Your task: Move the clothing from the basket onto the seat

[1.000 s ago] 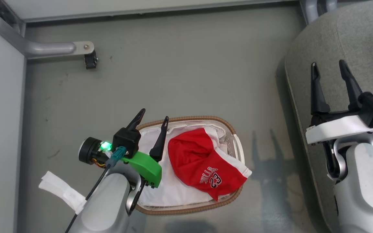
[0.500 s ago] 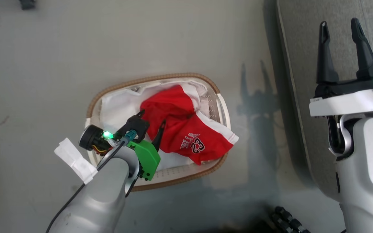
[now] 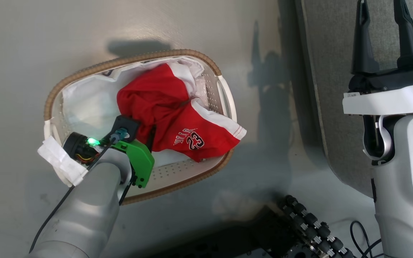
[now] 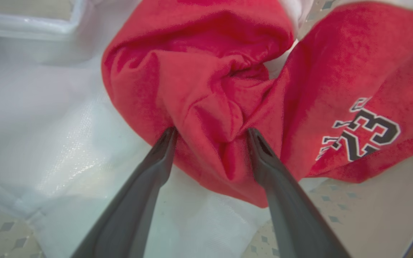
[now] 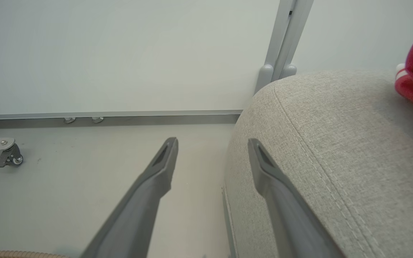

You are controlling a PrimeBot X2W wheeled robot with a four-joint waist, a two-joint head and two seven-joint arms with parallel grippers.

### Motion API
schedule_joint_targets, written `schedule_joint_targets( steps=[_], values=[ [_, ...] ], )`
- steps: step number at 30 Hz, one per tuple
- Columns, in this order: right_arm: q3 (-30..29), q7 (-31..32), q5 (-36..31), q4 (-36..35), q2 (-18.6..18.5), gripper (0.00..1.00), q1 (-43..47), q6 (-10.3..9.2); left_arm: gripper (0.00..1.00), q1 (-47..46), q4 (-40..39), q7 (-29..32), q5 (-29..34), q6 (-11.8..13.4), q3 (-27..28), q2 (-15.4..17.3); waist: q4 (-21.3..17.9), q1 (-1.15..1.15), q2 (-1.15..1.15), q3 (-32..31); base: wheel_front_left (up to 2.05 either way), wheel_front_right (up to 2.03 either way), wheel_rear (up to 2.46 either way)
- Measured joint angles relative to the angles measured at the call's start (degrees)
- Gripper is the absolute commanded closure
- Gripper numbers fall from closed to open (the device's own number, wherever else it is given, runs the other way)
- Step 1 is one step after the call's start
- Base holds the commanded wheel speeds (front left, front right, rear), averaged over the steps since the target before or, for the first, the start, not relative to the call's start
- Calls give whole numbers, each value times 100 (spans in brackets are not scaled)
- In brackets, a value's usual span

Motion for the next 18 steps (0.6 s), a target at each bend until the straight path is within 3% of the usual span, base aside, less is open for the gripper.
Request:
schedule_joint_targets(
  steps=[3,4,5,7,8,18],
  values=[
    [14,0,15,-18,1,0,-48,0,0,-86,118,16,-80,0,-12,21,-90,0,0,139,0,0,0],
    [22,0,20,-18,0,0,-52,0,7,-95,141,16,-101,0,-18,19,-119,0,0,174,0,0,0],
    [30,0,25,-18,1,0,-52,0,52,-97,156,15,-138,0,-20,18,-145,0,0,203,0,0,0],
    [34,0,25,-18,1,0,-52,0,90,-104,153,2,-188,0,-29,11,-177,0,0,234,0,0,0],
    [34,0,24,-10,1,0,-52,0,100,-107,133,-26,-205,0,-42,2,-181,0,0,232,0,0,0],
    [154,0,-149,187,4,0,16,0,100,110,-732,-67,-396,0,38,7,-44,-1,0,-142,0,0,0]
  ],
)
